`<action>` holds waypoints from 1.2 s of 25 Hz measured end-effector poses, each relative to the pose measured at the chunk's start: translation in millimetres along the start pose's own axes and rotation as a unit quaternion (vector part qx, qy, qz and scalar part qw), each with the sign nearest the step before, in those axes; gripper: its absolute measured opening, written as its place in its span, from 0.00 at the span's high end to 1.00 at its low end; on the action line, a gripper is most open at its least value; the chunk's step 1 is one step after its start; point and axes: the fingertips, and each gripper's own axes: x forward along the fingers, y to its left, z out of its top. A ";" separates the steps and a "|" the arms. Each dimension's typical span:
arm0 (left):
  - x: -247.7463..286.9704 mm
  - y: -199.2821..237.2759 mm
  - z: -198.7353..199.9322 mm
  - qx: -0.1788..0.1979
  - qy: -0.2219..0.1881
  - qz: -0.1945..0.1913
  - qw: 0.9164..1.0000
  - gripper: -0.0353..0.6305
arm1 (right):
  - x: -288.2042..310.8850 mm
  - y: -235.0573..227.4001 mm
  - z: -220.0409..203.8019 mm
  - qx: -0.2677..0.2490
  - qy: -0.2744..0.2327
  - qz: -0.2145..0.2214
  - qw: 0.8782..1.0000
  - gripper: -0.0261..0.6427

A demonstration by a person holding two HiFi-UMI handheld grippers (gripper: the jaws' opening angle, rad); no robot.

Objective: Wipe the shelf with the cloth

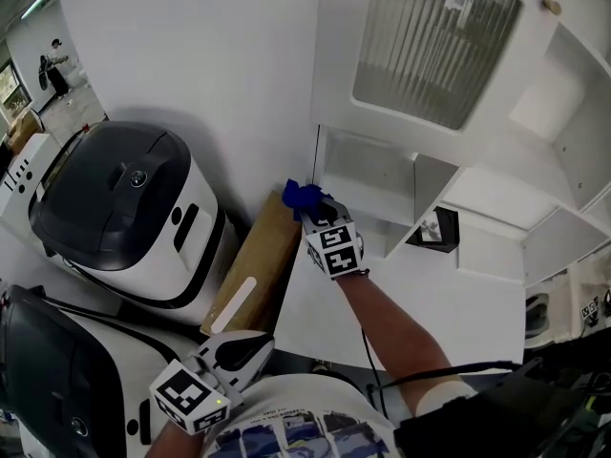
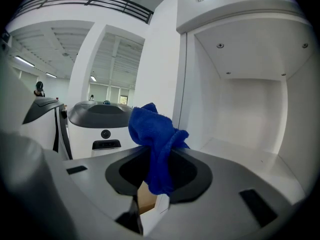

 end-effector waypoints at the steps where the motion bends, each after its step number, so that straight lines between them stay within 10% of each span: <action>1: 0.2 -0.2 0.4 0.000 0.001 0.000 1.000 0.93 | 1.6 0.8 -4.2 0.001 0.004 0.001 1.000 0.78; 30: 26.6 -19.8 3.1 0.014 0.019 -0.056 0.998 0.93 | -48.3 -51.2 -48.2 0.025 0.037 -0.048 0.998 0.78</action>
